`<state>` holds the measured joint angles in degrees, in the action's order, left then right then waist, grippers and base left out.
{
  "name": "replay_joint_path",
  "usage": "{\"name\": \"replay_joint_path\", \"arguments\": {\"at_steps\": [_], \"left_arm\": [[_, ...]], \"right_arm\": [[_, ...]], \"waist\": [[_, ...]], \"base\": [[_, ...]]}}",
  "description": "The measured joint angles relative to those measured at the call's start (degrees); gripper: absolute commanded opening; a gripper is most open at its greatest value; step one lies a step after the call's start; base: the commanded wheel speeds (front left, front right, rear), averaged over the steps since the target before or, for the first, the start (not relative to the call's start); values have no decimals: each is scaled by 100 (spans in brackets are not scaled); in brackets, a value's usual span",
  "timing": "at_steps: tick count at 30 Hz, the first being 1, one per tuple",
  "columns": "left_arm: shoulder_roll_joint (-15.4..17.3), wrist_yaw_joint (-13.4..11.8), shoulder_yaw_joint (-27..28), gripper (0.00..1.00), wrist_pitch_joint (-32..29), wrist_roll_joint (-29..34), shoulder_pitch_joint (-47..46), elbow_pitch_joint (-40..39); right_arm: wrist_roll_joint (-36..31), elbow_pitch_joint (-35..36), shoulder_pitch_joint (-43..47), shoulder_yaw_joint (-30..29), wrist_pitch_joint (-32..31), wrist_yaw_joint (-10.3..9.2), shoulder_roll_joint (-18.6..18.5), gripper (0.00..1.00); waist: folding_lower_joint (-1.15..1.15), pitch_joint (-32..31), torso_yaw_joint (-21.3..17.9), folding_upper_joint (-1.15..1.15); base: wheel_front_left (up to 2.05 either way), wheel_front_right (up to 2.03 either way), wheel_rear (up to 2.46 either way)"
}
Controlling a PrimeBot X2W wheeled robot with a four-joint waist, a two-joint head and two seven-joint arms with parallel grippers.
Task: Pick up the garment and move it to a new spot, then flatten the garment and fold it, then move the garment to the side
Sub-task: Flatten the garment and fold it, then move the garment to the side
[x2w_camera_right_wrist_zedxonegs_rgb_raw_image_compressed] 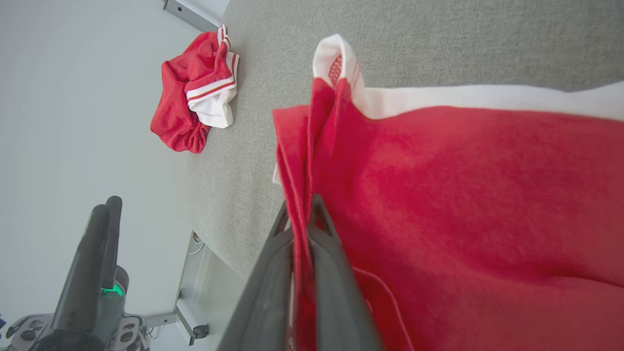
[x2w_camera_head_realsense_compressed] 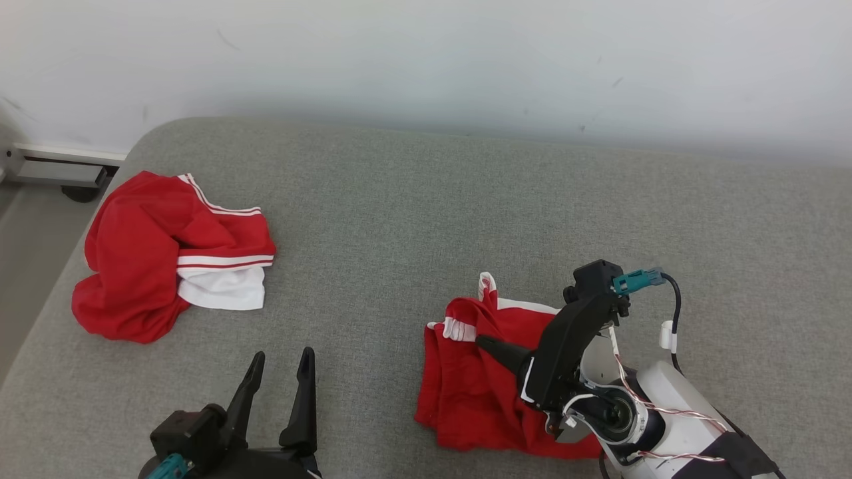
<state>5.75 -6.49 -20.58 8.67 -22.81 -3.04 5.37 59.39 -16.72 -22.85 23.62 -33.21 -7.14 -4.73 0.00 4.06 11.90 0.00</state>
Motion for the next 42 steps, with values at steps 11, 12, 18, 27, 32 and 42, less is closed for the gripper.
{"name": "replay_joint_path", "arguments": {"at_steps": [11, 12, 18, 27, 32, 42], "left_arm": [[-16, 0, 3, 100, 40, -34, -73, 114], [-12, 0, 9, 100, 43, -34, -73, 124], [-8, 0, 24, 100, 52, -34, -66, 135], [134, -3, 5, 100, 98, 73, 43, 35], [180, -4, -22, 100, 97, 263, 44, -56], [197, -8, -38, 100, 92, 457, 36, -113]], "right_arm": [[9, -140, -21, 69, 52, 0, 36, 100], [23, -113, -18, 58, 53, 0, 36, 100], [118, 263, 19, -238, 224, 9, -100, 100], [-842, 393, 200, -37, 343, 116, -1368, 100], [-911, 312, 386, 157, 235, 134, -1366, 100], [-901, -212, 348, 147, 129, 100, -1143, 100]], "waist": [[0, -7, -16, 0], [0, -13, -30, 0], [0, -57, -106, 0], [0, -100, -217, 0], [0, -73, -232, 0], [0, 42, -163, 0]], "base": [[0, 0, 0], [0, 0, 0], [0, 0, 0], [0, 0, 0], [0, 0, 0], [0, 0, 0]]}}
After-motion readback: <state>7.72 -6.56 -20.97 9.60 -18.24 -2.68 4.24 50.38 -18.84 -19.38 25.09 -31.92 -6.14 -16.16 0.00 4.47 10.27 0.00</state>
